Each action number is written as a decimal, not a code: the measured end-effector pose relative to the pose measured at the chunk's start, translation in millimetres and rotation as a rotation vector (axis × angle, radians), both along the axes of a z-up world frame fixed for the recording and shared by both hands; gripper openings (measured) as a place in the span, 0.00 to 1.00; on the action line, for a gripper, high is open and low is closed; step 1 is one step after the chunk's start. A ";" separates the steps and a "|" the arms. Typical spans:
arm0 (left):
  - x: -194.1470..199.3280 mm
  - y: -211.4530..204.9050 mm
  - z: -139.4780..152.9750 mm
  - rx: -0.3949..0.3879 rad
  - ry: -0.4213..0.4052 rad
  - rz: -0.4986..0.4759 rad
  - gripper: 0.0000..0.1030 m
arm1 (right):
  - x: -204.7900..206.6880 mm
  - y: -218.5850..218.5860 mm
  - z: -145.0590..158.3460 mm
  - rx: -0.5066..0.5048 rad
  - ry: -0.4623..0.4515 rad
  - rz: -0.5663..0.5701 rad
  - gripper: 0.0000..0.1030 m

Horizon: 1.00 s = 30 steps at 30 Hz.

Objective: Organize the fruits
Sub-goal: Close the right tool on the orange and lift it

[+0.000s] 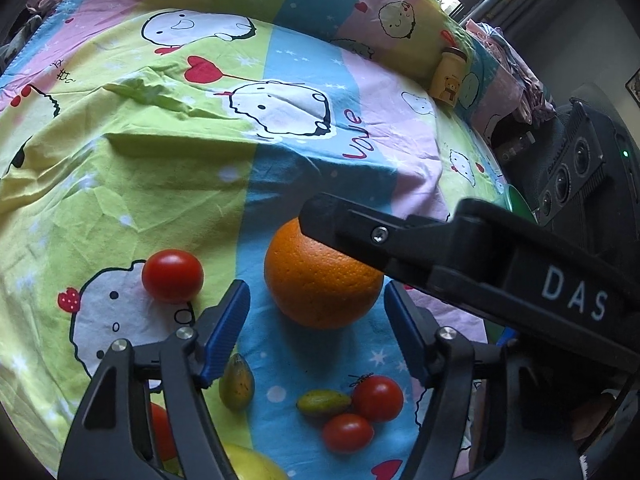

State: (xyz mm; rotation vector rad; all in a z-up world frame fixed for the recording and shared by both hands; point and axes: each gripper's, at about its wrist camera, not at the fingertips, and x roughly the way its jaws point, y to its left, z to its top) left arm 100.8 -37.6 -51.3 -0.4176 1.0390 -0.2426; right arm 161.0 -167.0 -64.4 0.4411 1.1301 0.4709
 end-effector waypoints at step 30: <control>-29.6 -18.3 35.8 0.087 -0.198 -0.023 0.57 | -35.3 -7.7 31.7 -0.005 -0.127 0.001 0.62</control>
